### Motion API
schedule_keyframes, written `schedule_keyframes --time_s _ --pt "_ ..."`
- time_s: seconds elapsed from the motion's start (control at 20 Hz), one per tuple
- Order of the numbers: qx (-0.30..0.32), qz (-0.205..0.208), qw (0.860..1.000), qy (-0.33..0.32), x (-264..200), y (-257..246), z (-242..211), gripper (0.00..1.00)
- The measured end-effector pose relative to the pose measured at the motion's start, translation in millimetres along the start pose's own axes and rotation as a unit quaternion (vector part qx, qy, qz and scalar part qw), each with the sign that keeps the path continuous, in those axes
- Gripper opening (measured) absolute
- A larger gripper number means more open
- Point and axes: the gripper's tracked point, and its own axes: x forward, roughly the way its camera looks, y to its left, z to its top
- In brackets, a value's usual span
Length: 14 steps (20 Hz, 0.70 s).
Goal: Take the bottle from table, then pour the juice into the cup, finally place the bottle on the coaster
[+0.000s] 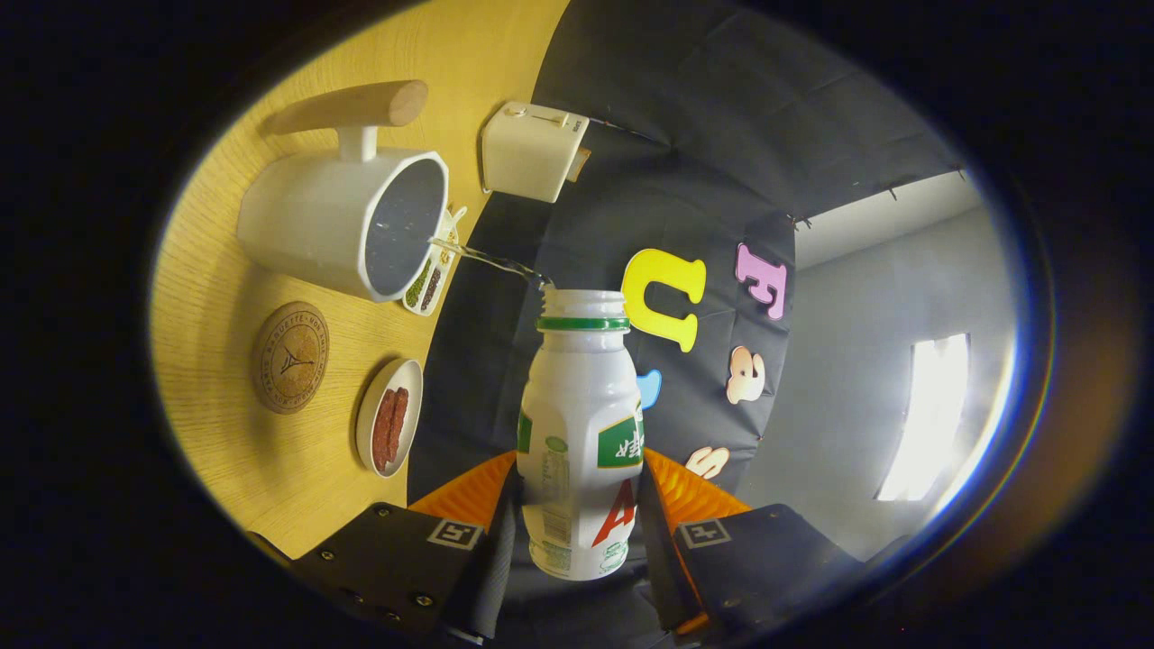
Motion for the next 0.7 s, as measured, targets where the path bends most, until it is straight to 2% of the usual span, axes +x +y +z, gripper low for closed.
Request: schedule_keyframes --time_s 0.7 --pt "-0.029 -0.002 1.000 -0.004 0.8 -6.4 -0.2 0.64"
